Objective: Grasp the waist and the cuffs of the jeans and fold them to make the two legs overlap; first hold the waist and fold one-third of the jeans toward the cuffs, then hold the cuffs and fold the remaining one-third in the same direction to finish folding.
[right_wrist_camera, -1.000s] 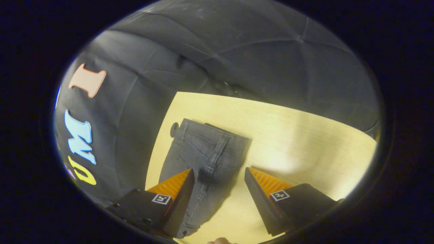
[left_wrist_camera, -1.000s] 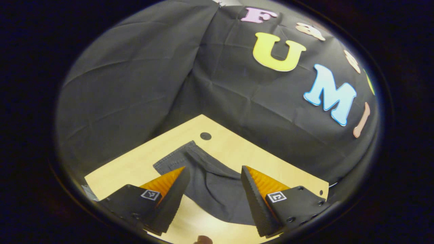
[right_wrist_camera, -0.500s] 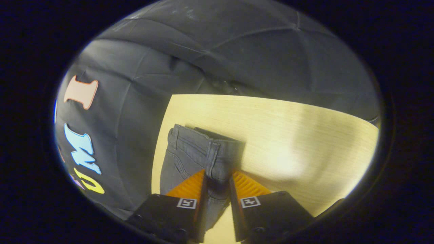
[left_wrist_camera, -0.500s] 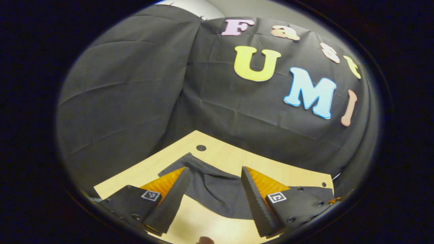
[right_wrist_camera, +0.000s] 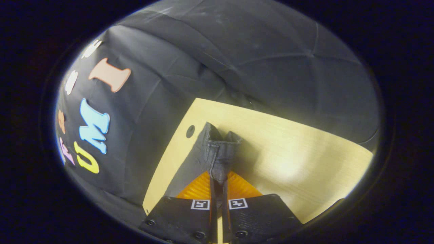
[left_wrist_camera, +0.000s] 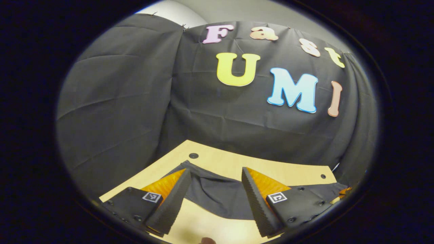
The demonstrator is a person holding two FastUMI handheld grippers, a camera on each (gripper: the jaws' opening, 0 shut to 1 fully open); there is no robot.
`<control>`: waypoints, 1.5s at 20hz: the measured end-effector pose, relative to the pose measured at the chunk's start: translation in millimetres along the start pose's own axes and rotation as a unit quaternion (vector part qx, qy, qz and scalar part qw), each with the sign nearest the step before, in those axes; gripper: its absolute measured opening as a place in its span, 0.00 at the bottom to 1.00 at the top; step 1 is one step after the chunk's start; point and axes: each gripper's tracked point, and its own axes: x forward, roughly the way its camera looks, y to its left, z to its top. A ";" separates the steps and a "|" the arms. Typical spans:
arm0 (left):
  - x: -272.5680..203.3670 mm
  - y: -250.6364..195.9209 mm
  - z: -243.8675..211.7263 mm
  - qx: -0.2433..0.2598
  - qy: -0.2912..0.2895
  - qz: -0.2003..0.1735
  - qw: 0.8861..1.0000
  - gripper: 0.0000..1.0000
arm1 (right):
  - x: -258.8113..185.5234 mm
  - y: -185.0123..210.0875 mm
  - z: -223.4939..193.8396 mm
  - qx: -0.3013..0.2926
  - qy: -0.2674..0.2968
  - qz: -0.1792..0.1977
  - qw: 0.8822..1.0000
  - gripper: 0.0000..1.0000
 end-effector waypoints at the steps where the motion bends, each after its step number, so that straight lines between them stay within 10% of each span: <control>1: -1.0 -4.0 0.8 0.000 0.000 -0.006 1.000 0.98 | -14.8 3.4 1.9 0.004 -0.012 0.008 1.000 0.05; 9: -1.1 -19.3 -13.0 -0.025 0.020 -0.057 0.998 0.98 | -119.2 40.6 6.8 -0.048 -0.099 0.073 0.991 0.05; 17: 5.7 -10.9 -10.2 -0.022 0.011 -0.075 0.997 0.98 | -144.3 183.5 -99.2 -0.279 -0.159 0.142 0.936 0.05; 26: -0.7 25.7 -8.5 -0.034 -0.019 -0.098 0.994 0.98 | -52.2 227.5 -280.7 -0.379 -0.027 0.186 0.906 0.05; 30: 3.5 44.3 -23.6 -0.055 0.003 -0.097 0.994 0.98 | -11.1 202.6 -348.7 -0.462 0.032 0.158 0.872 0.05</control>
